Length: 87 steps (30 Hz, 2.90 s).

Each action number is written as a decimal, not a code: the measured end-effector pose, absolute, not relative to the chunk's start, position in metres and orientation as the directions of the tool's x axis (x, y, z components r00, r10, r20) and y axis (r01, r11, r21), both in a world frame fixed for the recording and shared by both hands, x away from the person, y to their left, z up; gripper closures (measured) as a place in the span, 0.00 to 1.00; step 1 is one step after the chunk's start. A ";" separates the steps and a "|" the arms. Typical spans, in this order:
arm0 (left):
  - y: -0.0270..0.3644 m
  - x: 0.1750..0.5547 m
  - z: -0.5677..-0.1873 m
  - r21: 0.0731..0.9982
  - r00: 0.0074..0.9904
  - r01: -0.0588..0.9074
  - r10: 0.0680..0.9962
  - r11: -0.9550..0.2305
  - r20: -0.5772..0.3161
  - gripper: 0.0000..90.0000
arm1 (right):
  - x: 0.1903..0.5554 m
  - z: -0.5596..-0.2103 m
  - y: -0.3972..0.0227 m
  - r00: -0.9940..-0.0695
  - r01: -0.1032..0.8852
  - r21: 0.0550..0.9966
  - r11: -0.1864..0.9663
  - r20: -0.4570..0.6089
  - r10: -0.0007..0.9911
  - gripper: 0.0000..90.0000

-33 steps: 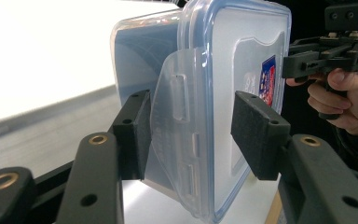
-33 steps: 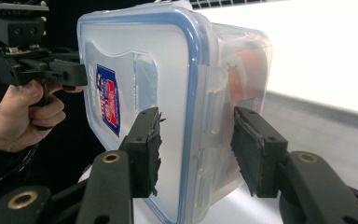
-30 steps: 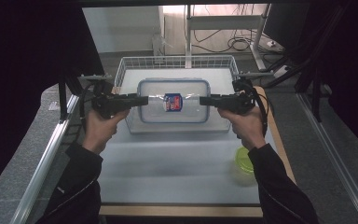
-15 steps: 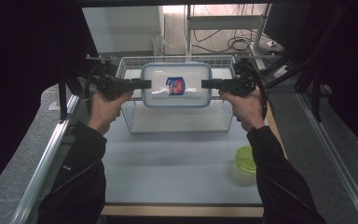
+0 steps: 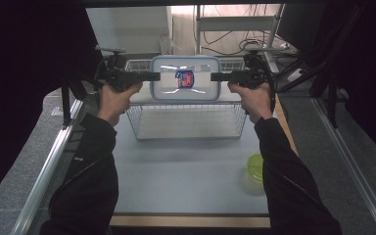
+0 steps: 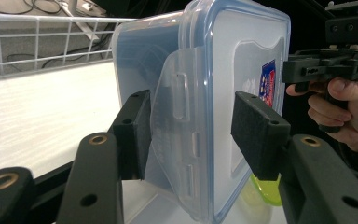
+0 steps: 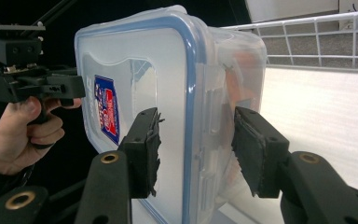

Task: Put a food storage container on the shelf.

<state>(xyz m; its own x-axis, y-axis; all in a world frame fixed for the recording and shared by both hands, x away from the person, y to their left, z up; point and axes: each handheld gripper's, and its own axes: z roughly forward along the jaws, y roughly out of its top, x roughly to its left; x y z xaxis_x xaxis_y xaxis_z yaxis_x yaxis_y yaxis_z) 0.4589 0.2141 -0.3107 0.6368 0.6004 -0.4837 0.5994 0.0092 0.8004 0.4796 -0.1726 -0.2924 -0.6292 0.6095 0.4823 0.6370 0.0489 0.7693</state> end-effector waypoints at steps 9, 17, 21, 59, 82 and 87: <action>0.214 0.459 -0.317 0.820 0.649 0.573 0.612 -0.003 -0.452 0.53 | 0.489 -0.295 -0.171 -0.629 0.634 0.773 0.037 0.487 0.605 0.58; 0.212 0.459 -0.318 0.834 0.656 0.552 0.627 -0.018 -0.421 0.51 | 0.489 -0.299 -0.171 -0.631 0.609 0.793 0.012 0.475 0.613 0.56; 0.210 0.462 -0.321 0.828 0.640 0.560 0.646 -0.022 -0.416 0.46 | 0.487 -0.297 -0.164 -0.634 0.574 0.816 0.074 0.385 0.670 0.59; 0.212 0.424 -0.343 0.862 0.670 0.491 0.688 -0.129 -0.278 0.97 | 0.446 -0.320 -0.169 -0.761 0.432 0.877 0.209 0.231 0.606 1.00; 0.184 0.452 -0.353 0.829 0.634 0.522 0.741 -0.200 -0.220 0.99 | 0.470 -0.335 -0.147 -0.696 0.437 0.864 0.249 0.150 0.703 1.00; 0.182 0.448 -0.353 0.834 0.632 0.511 0.749 -0.209 -0.200 0.97 | 0.469 -0.335 -0.146 -0.697 0.426 0.866 0.261 0.130 0.706 0.98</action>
<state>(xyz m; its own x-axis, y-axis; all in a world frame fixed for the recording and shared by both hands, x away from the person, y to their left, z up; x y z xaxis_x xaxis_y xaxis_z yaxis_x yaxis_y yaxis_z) 0.4480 0.1819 -0.3527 0.6323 0.7486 -0.1996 0.5111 -0.2094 0.8336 0.4686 -0.1456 -0.3345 -0.6966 0.7055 0.1302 0.4260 0.2608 0.8663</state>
